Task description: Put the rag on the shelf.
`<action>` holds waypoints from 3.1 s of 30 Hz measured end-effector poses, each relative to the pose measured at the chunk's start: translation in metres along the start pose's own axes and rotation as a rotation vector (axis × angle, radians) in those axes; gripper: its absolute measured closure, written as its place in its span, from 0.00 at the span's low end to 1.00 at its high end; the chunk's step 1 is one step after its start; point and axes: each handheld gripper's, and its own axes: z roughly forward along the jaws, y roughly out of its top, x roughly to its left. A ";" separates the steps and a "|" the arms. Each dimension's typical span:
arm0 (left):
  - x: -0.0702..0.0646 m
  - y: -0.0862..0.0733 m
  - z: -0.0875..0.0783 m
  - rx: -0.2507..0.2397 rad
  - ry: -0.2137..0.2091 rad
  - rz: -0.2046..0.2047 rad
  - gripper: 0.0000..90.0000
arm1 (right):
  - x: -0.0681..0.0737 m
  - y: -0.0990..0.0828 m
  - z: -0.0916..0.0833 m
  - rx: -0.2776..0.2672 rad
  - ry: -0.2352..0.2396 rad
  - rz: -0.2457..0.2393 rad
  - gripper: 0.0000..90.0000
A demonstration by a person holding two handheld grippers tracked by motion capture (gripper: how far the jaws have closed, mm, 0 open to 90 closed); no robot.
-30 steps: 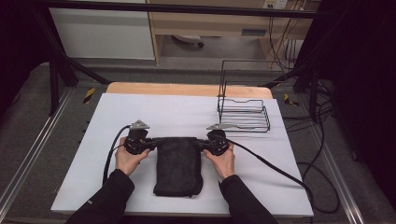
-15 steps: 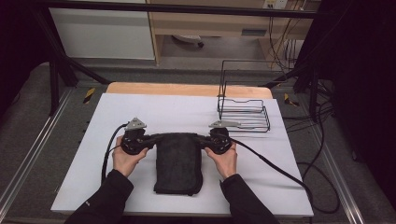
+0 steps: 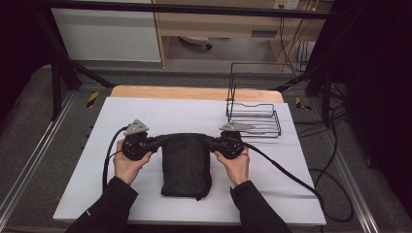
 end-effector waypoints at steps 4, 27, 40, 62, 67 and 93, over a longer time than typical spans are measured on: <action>-0.004 0.004 -0.006 -0.025 -0.004 0.010 0.91 | 0.001 0.004 -0.006 -0.026 0.004 -0.008 0.87; -0.022 0.020 -0.029 -0.135 -0.001 0.058 0.91 | 0.016 0.023 -0.034 -0.126 -0.020 -0.111 0.89; -0.032 0.030 -0.034 -0.190 0.000 0.076 0.91 | 0.023 0.031 -0.051 -0.172 -0.048 -0.152 0.89; -0.059 0.058 -0.016 -0.282 -0.038 0.098 0.91 | 0.017 0.040 -0.094 -0.252 -0.147 -0.185 0.89; -0.072 0.068 -0.008 -0.298 -0.048 0.112 0.91 | 0.011 0.041 -0.108 -0.280 -0.179 -0.181 0.89; -0.118 0.114 0.033 -0.369 -0.115 0.139 0.91 | -0.022 0.046 -0.168 -0.402 -0.311 -0.160 0.89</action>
